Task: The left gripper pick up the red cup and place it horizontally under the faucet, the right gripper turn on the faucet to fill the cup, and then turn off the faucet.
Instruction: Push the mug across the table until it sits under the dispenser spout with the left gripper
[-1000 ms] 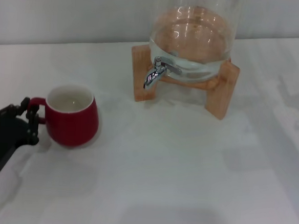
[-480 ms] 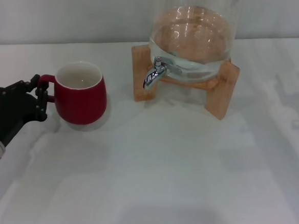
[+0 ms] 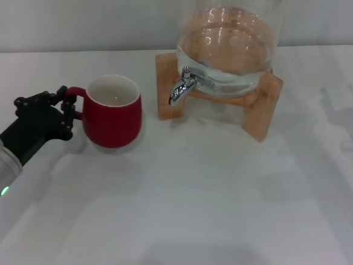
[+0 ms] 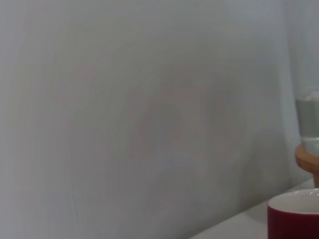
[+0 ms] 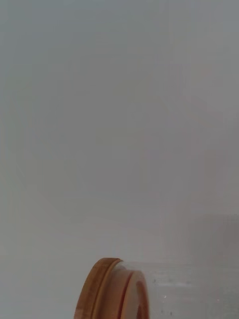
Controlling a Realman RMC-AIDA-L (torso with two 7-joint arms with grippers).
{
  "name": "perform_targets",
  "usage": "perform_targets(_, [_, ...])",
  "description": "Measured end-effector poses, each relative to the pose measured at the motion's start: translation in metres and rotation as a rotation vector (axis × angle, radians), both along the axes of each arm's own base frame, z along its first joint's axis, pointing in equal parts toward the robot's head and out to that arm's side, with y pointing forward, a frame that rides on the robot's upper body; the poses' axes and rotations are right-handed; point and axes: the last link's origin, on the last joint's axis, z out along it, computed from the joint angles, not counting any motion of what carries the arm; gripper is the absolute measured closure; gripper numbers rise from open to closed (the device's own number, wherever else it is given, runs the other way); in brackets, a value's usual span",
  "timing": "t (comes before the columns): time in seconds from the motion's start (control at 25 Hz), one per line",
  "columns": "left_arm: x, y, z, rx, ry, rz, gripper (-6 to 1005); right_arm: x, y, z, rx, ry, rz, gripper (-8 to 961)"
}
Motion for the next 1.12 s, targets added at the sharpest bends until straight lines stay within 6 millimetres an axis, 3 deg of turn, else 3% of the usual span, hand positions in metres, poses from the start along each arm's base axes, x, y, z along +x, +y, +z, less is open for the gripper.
perform_targets(0.56, [0.023, 0.009, -0.017, -0.091, 0.032, -0.059, 880, -0.001, 0.001, 0.0, 0.0, -0.001, 0.003, 294])
perform_targets(1.12, [0.035, 0.003, -0.034, -0.178, 0.07, -0.118, 882, -0.002, 0.001, 0.001, 0.004, -0.001, 0.009, 295])
